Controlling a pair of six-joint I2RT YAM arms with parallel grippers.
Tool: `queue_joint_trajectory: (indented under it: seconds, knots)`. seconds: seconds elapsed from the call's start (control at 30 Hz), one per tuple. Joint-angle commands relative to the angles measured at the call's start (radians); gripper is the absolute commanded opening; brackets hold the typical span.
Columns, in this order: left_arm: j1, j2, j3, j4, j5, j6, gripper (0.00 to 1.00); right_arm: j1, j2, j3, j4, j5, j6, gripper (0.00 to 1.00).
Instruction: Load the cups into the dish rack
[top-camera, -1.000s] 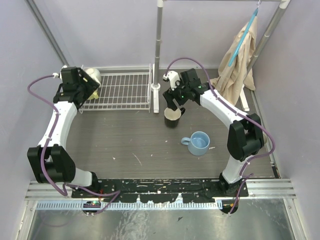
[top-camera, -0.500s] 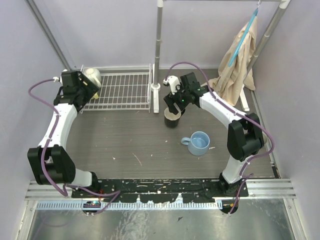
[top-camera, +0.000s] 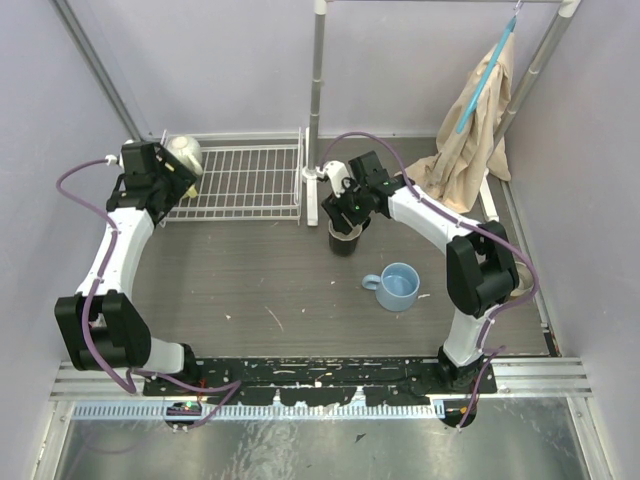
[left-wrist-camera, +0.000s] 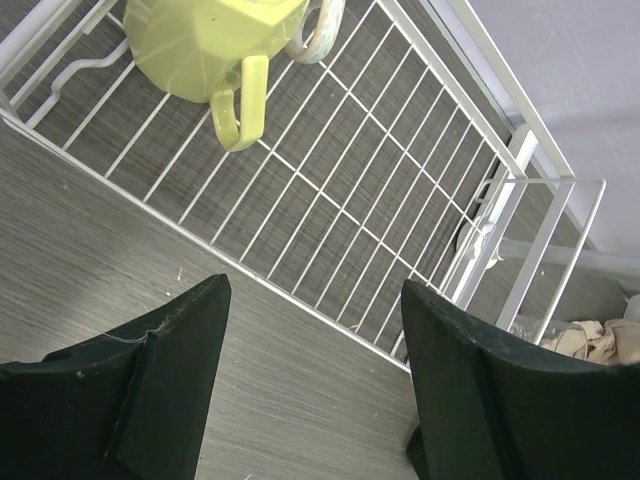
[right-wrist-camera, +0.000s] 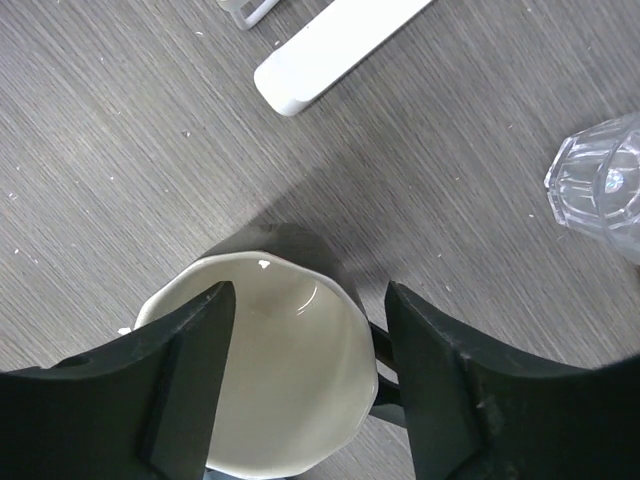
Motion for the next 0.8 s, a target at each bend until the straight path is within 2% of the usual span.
queue_joint_trajectory:
  seconds: [0.0,0.1,0.17,0.3,0.37,0.57,0.77]
  knots:
    - [0.008,-0.018,-0.016,0.036,0.015,-0.006,0.76,0.002,0.001,0.038,0.025,-0.005,0.012,0.62]
    - [0.008,-0.011,-0.012,0.035,0.018,-0.004,0.77,0.002,-0.003,0.032,0.024,0.012,0.021,0.46]
    - [0.009,-0.007,-0.011,0.035,0.02,-0.003,0.77,0.002,-0.008,0.029,0.024,0.024,0.027,0.39]
    - [0.01,0.002,-0.007,0.037,0.031,-0.003,0.77,0.002,-0.013,0.034,0.01,0.041,0.047,0.2]
    - [0.011,0.008,-0.005,0.042,0.04,0.001,0.77,0.002,-0.012,0.039,-0.002,0.053,0.067,0.03]
    - [0.01,0.026,0.014,0.055,0.101,0.023,0.76,0.001,0.005,0.088,-0.071,0.053,0.173,0.01]
    - [0.009,0.049,0.051,0.064,0.204,0.043,0.75,-0.022,0.02,0.126,-0.12,-0.023,0.26,0.01]
